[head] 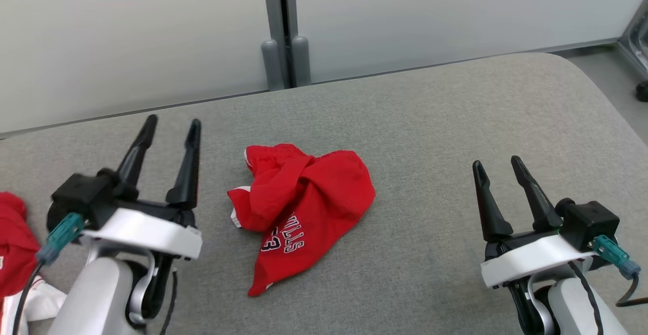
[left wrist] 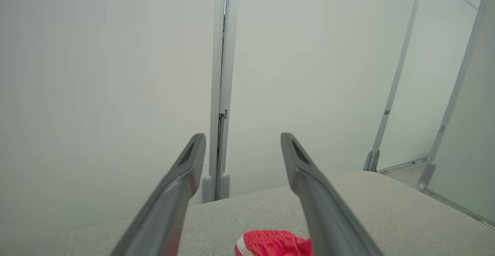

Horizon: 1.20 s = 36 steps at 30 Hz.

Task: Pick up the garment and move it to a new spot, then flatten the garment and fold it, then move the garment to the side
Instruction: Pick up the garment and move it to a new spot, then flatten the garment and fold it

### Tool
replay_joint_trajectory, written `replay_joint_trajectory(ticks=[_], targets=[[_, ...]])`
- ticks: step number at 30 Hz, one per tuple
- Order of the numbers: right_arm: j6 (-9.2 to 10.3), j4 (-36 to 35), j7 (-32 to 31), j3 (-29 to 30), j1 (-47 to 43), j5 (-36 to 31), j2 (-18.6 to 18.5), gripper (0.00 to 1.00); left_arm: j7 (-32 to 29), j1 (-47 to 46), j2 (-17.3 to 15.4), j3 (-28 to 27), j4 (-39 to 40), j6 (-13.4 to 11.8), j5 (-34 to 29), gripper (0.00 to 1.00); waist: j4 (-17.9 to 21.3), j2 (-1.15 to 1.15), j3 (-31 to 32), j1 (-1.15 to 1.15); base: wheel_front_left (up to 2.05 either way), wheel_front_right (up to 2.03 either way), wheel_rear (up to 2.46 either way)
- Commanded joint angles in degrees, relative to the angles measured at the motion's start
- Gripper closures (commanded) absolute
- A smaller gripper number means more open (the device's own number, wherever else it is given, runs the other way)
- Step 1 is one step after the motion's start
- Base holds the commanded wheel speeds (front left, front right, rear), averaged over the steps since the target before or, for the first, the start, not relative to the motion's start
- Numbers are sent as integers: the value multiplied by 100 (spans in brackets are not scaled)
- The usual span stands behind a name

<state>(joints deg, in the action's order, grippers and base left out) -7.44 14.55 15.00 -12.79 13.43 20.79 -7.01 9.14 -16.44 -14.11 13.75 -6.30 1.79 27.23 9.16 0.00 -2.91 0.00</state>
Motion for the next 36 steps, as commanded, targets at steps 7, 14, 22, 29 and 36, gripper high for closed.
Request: replay_joint_trajectory(ticks=[7,14,22,29,36], targets=[[-9,-18,27,124,-297,-2,-16,0,409,859,-139,-430,206,-577,-190,0,-212,0,131,0,0,0,0],[-9,-169,27,303,-530,-66,25,0,596,1662,188,-846,316,-756,-141,0,-290,0,157,0,0,0,0],[-9,-208,27,334,-602,-93,38,0,603,2020,690,-1226,436,-454,-502,0,-334,0,145,0,0,0,0],[-9,-132,27,261,-539,-105,22,0,605,1917,852,-1329,333,-217,-746,0,-364,0,149,0,0,0,0],[-9,-97,27,243,-475,-82,-11,0,605,1833,963,-1462,291,-25,-907,0,-382,0,146,0,0,0,0]])
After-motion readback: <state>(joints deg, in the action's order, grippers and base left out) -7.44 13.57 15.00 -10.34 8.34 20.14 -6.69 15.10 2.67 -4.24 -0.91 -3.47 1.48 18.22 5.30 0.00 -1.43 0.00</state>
